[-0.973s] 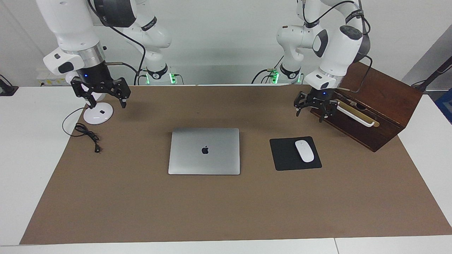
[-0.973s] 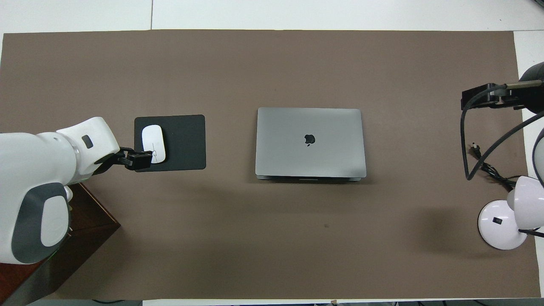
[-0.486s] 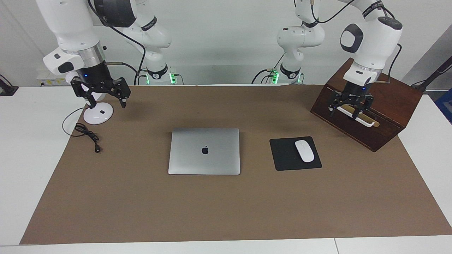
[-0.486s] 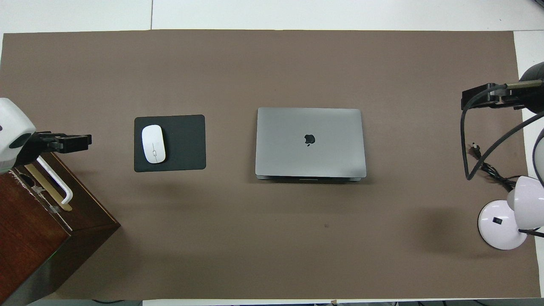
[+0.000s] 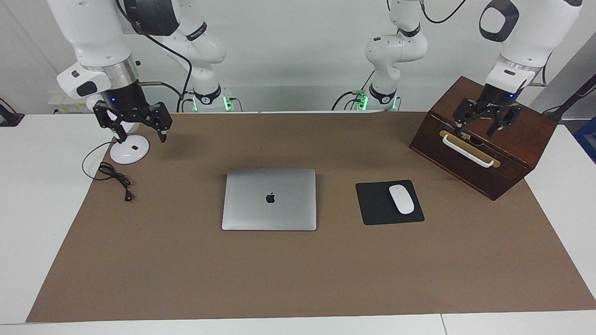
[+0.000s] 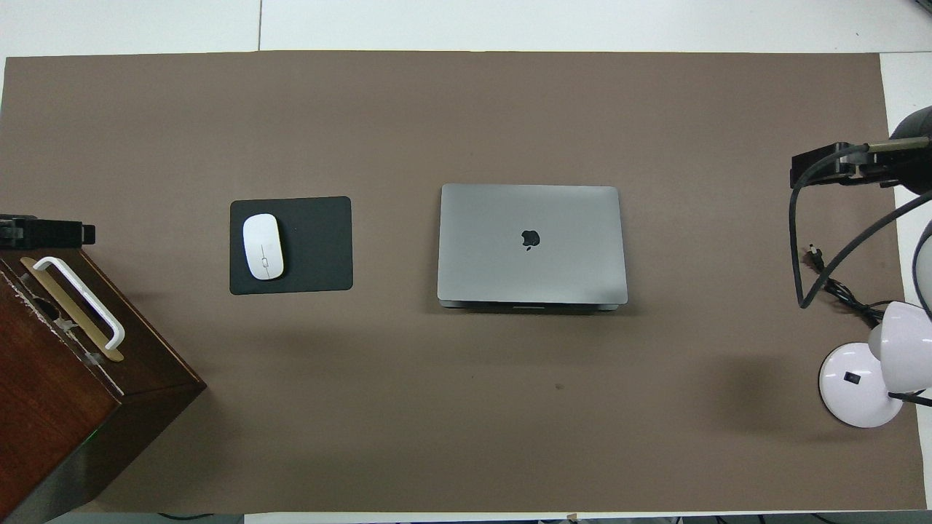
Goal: Close laptop with both arms
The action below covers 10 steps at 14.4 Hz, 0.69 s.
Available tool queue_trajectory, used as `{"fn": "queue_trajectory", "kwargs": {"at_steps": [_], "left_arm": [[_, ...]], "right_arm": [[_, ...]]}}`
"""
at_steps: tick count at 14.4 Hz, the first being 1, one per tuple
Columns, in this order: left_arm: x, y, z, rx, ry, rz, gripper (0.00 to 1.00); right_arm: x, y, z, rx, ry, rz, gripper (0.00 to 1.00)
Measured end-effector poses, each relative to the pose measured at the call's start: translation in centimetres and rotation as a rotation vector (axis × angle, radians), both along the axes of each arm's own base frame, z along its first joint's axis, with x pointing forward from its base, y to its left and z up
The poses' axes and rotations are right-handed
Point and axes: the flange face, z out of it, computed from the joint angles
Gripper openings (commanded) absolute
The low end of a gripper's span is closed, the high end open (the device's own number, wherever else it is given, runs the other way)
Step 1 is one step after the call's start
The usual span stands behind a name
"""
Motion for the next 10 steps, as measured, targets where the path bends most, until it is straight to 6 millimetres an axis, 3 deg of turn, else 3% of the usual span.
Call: {"fn": "queue_trajectory", "kwargs": {"at_steps": [5,10], "left_arm": [[1.6,0.3,2.8,0.028,0.104,-0.001,1.0],[1.7,0.5,1.8,0.033,0.139,0.017,1.0]], "right_arm": [[0.0,0.0,0.0,0.0,0.0,0.0,1.0],[0.0,0.0,0.0,0.0,0.0,0.0,1.0]]}}
